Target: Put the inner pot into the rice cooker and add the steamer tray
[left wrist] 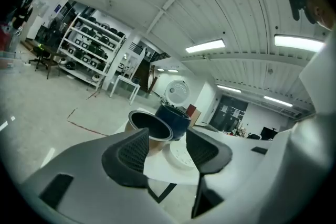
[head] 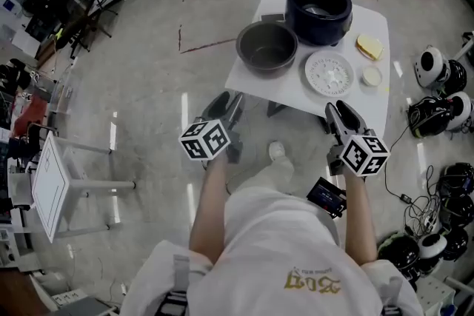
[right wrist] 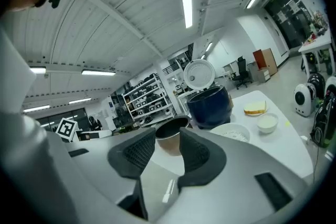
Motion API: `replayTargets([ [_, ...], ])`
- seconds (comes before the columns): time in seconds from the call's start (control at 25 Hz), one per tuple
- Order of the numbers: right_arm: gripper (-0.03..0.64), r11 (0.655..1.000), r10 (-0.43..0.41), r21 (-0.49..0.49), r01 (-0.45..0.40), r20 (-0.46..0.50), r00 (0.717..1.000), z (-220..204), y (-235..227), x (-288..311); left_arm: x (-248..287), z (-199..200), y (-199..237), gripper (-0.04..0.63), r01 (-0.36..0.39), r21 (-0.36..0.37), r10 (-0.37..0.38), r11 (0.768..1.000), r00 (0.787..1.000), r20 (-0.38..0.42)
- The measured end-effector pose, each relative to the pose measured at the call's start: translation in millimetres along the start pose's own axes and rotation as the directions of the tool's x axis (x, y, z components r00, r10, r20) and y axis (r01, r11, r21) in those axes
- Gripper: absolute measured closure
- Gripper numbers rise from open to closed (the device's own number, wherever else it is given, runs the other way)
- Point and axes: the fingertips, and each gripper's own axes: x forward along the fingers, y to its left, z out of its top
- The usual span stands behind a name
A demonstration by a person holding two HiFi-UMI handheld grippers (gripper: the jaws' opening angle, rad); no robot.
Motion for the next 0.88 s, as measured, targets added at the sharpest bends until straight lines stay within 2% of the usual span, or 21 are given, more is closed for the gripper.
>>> replayTargets([
  [0.16, 0.462, 0.999, 0.009, 0.038, -0.008, -0.020, 1.000, 4, -25, 40, 40, 7, 24, 0.373, -0.028, -0.030, 0.028, 0.999, 1.000, 0.002],
  [0.4, 0.463, 0.997, 0.036, 0.078, -0.026, -0.132, 0.991, -1, -55, 121, 104, 24, 71, 0.393, -0.079, -0.071, 0.078, 0.994, 0.997, -0.014],
  [0.88, 0.465, 0.984, 0.050, 0.179, -0.005, -0.249, 0.967, -6, -102, 254, 200, 20, 137, 0.403, -0.139, -0.149, 0.123, 0.979, 0.986, -0.113],
])
